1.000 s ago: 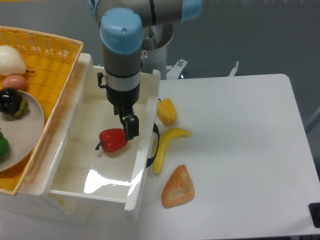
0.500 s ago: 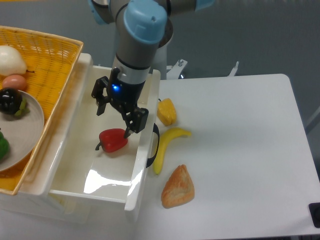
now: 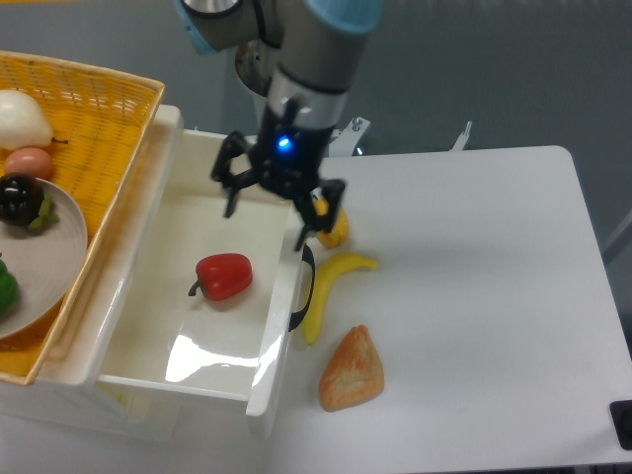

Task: Place the red pepper in the upper white drawer

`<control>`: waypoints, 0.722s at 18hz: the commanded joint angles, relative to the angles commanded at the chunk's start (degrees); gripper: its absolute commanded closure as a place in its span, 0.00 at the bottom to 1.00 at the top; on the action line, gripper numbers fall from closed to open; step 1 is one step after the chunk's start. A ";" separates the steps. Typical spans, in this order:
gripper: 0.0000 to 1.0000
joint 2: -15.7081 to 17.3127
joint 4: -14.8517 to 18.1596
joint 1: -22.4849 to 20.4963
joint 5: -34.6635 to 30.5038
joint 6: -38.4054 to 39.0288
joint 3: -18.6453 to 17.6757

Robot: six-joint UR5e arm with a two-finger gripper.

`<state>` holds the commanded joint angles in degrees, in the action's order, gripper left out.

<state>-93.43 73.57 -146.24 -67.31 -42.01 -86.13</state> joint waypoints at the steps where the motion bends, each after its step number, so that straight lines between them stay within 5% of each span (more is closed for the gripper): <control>1: 0.00 -0.18 0.00 -0.35 -2.36 -0.17 0.00; 13: 0.00 -7.29 -0.26 -7.03 -12.76 -9.13 -0.61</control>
<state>-100.72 73.30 -153.28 -80.07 -51.14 -86.75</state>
